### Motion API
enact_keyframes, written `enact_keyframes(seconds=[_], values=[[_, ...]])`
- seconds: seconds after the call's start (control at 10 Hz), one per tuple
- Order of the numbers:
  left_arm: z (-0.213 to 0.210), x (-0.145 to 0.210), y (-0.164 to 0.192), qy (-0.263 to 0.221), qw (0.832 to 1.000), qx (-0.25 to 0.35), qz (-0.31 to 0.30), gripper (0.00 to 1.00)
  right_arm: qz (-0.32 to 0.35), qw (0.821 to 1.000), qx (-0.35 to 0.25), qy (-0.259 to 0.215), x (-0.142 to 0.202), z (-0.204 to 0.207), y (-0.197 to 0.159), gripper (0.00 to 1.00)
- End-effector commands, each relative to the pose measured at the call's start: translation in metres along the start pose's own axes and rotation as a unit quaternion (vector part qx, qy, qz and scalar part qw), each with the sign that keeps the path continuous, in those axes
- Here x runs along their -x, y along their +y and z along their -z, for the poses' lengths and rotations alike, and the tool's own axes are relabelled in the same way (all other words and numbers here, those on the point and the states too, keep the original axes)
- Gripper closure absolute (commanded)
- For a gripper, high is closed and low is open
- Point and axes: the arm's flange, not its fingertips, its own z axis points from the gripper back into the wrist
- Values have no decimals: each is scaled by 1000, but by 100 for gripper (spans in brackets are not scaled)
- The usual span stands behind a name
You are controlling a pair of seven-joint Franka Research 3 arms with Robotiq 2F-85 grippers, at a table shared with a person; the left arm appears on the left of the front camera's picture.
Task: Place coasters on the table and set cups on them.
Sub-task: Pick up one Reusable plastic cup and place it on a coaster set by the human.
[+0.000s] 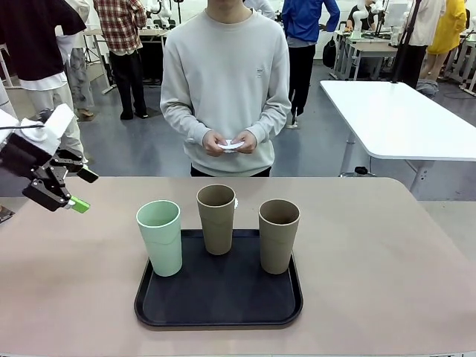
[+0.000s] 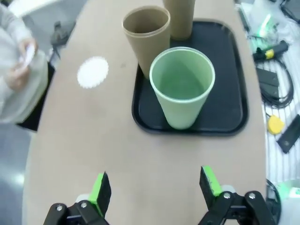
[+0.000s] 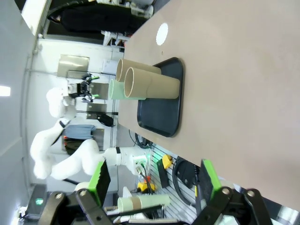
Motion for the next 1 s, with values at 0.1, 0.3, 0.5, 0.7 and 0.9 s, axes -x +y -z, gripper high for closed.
enact_keyframes(seconds=[0.1, 0.3, 0.5, 0.7, 0.9], values=[[39, 45, -2, -159, 985, 72, -15, 0, -1, 1000, -3, -6, -2, 1, -1, 0], [61, 61, -13, -198, 976, 68, -64, 0, -1, 1000, -3, -6, -2, 1, -1, 0], [74, 73, -27, -210, 972, 70, -73, 0, -1, 1000, -3, -6, -2, 1, -1, 0], [76, 78, -32, -223, 969, 51, -92, 0, -1, 1000, -3, -6, -2, 1, -1, 0], [77, 82, -6, -208, 971, 73, -96, 0, -1, 1000, -3, -6, -2, 1, -1, 0]])
